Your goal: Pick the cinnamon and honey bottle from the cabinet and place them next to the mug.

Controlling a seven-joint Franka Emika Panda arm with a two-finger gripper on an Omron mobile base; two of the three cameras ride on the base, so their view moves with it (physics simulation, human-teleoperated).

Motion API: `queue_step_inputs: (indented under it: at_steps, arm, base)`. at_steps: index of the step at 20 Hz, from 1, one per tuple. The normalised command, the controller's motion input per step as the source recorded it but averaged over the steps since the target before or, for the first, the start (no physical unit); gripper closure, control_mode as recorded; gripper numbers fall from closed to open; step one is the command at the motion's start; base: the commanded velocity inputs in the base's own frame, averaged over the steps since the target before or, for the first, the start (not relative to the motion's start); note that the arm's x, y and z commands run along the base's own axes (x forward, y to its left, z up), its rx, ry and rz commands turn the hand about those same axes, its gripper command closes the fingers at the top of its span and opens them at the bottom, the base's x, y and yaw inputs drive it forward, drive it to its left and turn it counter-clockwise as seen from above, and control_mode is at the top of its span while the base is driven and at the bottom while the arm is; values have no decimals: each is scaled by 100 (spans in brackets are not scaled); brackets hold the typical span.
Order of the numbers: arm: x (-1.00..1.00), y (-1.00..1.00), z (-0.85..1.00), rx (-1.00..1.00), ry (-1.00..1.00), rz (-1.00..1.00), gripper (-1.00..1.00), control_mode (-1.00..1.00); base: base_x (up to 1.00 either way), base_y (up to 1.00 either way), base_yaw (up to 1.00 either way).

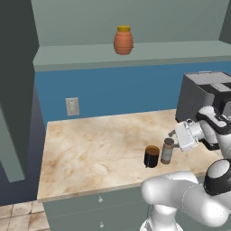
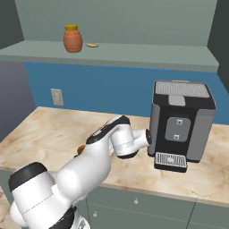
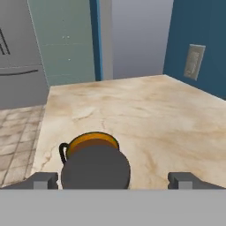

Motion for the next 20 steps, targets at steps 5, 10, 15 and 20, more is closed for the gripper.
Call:
queue_step_inputs:
  at_steps: [5, 10, 15, 20]
  arm:
    - [-17, 0, 44, 3, 0, 0, -100, -100]
    - [-15, 0, 45, 1, 0, 0, -100, -100]
    - [-19, 0, 46, 0, 2, -7, -100, -100]
    - [-34, 0, 41, 0, 13, -25, -100, -100]
  base:
    - [0, 0, 0]
    - [0, 0, 0]
    - [0, 0, 0]
    - [0, 0, 0]
